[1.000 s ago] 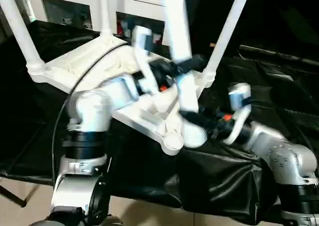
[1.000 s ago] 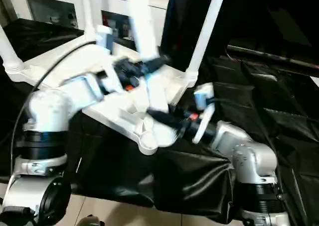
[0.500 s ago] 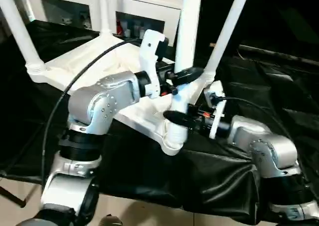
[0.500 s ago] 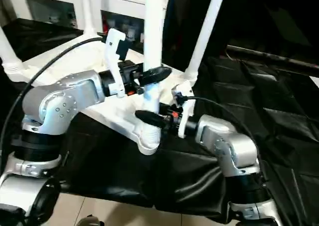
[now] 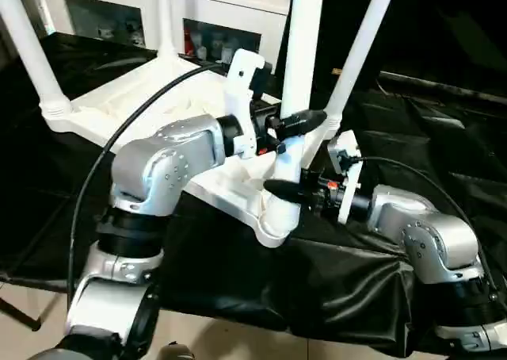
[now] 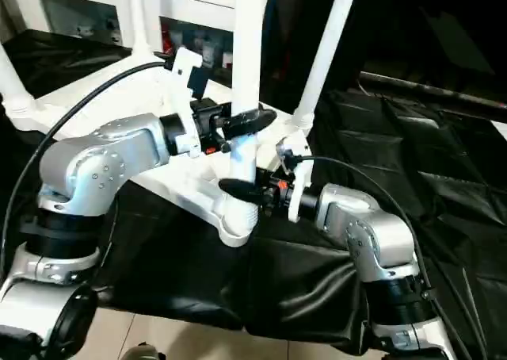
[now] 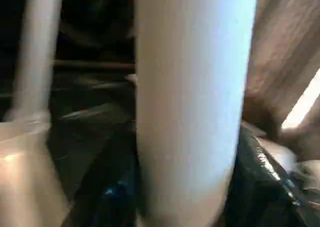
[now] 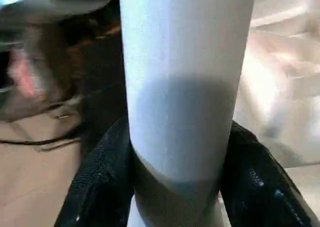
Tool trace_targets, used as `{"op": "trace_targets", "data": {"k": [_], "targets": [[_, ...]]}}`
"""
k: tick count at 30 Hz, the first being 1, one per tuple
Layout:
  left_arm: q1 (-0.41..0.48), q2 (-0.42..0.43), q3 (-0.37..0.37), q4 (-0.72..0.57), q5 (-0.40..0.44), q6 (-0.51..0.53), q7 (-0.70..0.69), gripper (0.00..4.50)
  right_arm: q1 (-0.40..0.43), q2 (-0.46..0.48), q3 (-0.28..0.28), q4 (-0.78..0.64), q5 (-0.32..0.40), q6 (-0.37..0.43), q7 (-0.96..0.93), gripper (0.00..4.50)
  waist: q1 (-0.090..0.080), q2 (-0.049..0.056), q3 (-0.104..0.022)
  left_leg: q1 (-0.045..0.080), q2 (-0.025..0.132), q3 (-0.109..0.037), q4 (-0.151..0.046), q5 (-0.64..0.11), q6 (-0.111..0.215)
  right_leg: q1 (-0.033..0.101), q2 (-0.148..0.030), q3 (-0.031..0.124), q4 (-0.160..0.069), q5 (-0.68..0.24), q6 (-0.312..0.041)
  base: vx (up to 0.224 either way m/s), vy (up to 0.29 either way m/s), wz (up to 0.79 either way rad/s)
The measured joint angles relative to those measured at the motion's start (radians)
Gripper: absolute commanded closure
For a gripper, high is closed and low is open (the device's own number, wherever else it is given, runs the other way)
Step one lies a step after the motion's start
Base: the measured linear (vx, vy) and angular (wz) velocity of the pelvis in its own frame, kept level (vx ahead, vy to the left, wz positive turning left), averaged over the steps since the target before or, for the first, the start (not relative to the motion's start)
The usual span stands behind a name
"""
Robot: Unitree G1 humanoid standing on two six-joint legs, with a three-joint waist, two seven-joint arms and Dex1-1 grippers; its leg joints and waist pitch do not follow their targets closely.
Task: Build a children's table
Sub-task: Pick table leg
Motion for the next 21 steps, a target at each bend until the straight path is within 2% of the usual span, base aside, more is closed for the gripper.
{"op": "trace_targets", "data": {"k": [3, 4, 7, 9, 21], "targets": [[0.000, -0.002, 0.040, 0.005, -0.045, 0.005, -0.037, 1.90, 0.000, -0.005, 0.002, 0.000, 0.015, -0.002, 0.031, 2.62, 0.000, 0.000, 0.000, 0.000, 0.000, 0.000, 0.000, 0.000, 0.000, 0.000, 0.000, 0.000, 0.000, 0.001, -0.001, 0.000, 0.000, 0.00], [0.000, -0.004, 0.054, 0.013, -0.062, 0.010, -0.044, 2.16, 0.000, -0.009, 0.002, 0.000, 0.018, -0.004, 0.039, 2.62, 0.000, 0.000, 0.000, 0.001, 0.000, 0.000, 0.001, 0.000, 0.000, 0.000, 0.000, 0.000, 0.000, 0.001, -0.001, 0.000, 0.000, 0.00], [0.000, -0.007, 0.074, 0.024, -0.076, 0.015, -0.050, 2.25, 0.000, -0.015, 0.002, 0.000, 0.023, -0.004, 0.057, 2.62, 0.002, 0.000, 0.000, 0.001, 0.000, 0.000, 0.001, 0.000, 0.000, 0.001, 0.000, 0.000, 0.000, 0.001, -0.001, 0.000, 0.000, 0.00], [0.000, -0.001, 0.073, 0.024, -0.076, 0.014, -0.056, 2.56, 0.000, -0.019, 0.002, 0.000, 0.027, -0.004, 0.059, 2.63, 0.002, 0.000, 0.000, 0.000, 0.000, 0.000, 0.001, 0.000, 0.000, 0.001, 0.000, 0.000, 0.000, 0.001, -0.001, 0.000, 0.000, 0.00], [0.002, 0.020, 0.034, 0.023, -0.058, -0.020, -0.090, 2.71, 0.002, -0.031, 0.011, 0.000, 0.010, -0.023, 0.076, 2.63, 0.001, 0.000, 0.000, 0.001, 0.000, 0.000, 0.001, 0.000, 0.000, 0.001, 0.000, 0.000, 0.000, 0.001, -0.001, 0.000, 0.000, 0.00]]}}
